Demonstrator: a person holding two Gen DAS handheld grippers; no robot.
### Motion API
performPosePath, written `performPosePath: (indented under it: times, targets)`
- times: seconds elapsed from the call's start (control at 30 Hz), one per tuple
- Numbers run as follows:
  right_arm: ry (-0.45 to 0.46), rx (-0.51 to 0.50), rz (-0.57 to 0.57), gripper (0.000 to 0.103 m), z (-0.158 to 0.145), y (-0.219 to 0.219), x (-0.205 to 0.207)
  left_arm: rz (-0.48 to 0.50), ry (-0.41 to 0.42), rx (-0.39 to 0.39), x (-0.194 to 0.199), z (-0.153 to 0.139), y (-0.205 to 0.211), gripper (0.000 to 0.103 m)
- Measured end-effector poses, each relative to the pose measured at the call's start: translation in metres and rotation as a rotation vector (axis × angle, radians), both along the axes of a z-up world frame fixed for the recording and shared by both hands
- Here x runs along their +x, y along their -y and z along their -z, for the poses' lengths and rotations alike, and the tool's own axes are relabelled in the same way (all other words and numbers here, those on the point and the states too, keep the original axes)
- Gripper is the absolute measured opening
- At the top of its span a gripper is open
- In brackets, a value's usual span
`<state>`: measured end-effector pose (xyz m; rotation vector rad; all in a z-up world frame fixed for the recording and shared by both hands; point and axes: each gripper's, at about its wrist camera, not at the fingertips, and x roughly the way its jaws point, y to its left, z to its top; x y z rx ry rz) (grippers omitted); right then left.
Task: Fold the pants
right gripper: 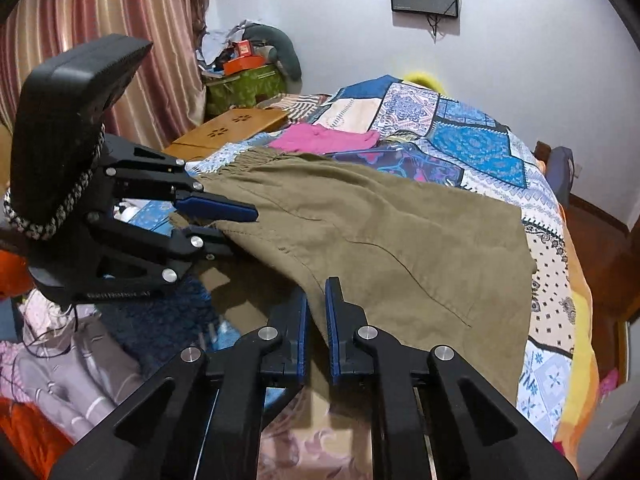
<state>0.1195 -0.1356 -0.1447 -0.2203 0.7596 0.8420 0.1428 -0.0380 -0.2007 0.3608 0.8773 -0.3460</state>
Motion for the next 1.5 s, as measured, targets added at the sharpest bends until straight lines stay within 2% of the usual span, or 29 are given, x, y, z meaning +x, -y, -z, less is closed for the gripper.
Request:
performPosePath:
  times: [0.07, 0.13, 0.2, 0.23, 0.27, 0.33, 0.5, 0.6, 0.63, 0.7, 0.83, 0.9, 1.03, 1.2, 1.27, 1.3, 1.33, 1.4, 1.5]
  targets:
    - [-0.035, -0.008, 0.0, 0.008, 0.007, 0.001, -0.003, 0.009, -0.036, -0.003, -0.003, 0.007, 0.001, 0.024]
    - [-0.065, -0.022, -0.004, 0.013, 0.013, 0.0, -0.004, 0.005, -0.065, 0.013, -0.004, 0.017, 0.002, 0.026]
    - [-0.097, -0.029, 0.004, 0.017, 0.018, 0.001, -0.005, -0.001, -0.063, 0.028, -0.009, 0.02, 0.001, 0.03]
    - [-0.117, -0.025, 0.009, 0.018, 0.018, 0.003, -0.005, -0.003, -0.063, 0.024, -0.01, 0.018, 0.0, 0.036]
    - [-0.132, -0.013, 0.011, 0.02, 0.016, 0.005, -0.004, -0.004, -0.065, 0.013, -0.013, 0.016, -0.003, 0.043]
    - [-0.151, 0.026, 0.019, 0.025, 0.01, 0.012, -0.002, -0.013, -0.056, -0.012, -0.017, 0.008, -0.009, 0.047]
    - [-0.139, 0.134, 0.077, 0.028, -0.013, 0.024, 0.008, -0.051, -0.024, -0.112, -0.017, -0.02, -0.027, 0.048]
    - [-0.123, 0.143, 0.11, 0.032, -0.014, 0.021, 0.015, -0.089, -0.017, -0.196, -0.008, -0.032, -0.039, 0.052]
    - [-0.12, 0.139, 0.122, 0.033, -0.012, 0.019, 0.017, -0.114, -0.007, -0.2, -0.004, -0.033, -0.042, 0.055]
    - [-0.132, 0.118, 0.133, 0.033, -0.002, 0.013, 0.022, -0.159, 0.001, -0.172, 0.003, -0.028, -0.045, 0.056]
    - [-0.201, 0.018, 0.144, 0.034, 0.033, 0.004, 0.028, -0.239, -0.06, -0.111, 0.016, 0.009, -0.053, 0.056]
    - [-0.203, 0.038, 0.144, 0.034, 0.043, 0.012, 0.026, -0.268, -0.068, -0.085, 0.015, 0.027, -0.057, 0.056]
    - [-0.182, 0.022, 0.196, 0.034, 0.038, 0.033, 0.022, -0.268, -0.029, -0.057, 0.006, 0.026, -0.057, 0.056]
    - [-0.198, 0.014, 0.29, 0.032, 0.043, 0.075, 0.021, -0.262, -0.028, -0.091, 0.003, 0.026, -0.065, 0.056]
    - [-0.183, -0.054, 0.37, 0.035, 0.049, 0.09, 0.02, -0.269, -0.026, -0.099, 0.003, 0.027, -0.065, 0.056]
    - [-0.19, -0.048, 0.379, 0.037, 0.051, 0.096, 0.02, -0.271, -0.025, -0.097, 0.004, 0.027, -0.064, 0.056]
    - [-0.217, -0.014, 0.392, 0.043, 0.054, 0.105, 0.02, -0.27, -0.025, -0.093, 0.004, 0.027, -0.063, 0.056]
    - [-0.268, 0.029, 0.406, 0.045, 0.057, 0.113, 0.023, -0.266, -0.032, -0.082, 0.005, 0.024, -0.061, 0.056]
    - [-0.23, -0.031, 0.385, 0.045, 0.048, 0.103, 0.022, -0.271, -0.043, -0.102, 0.009, 0.014, -0.064, 0.056]
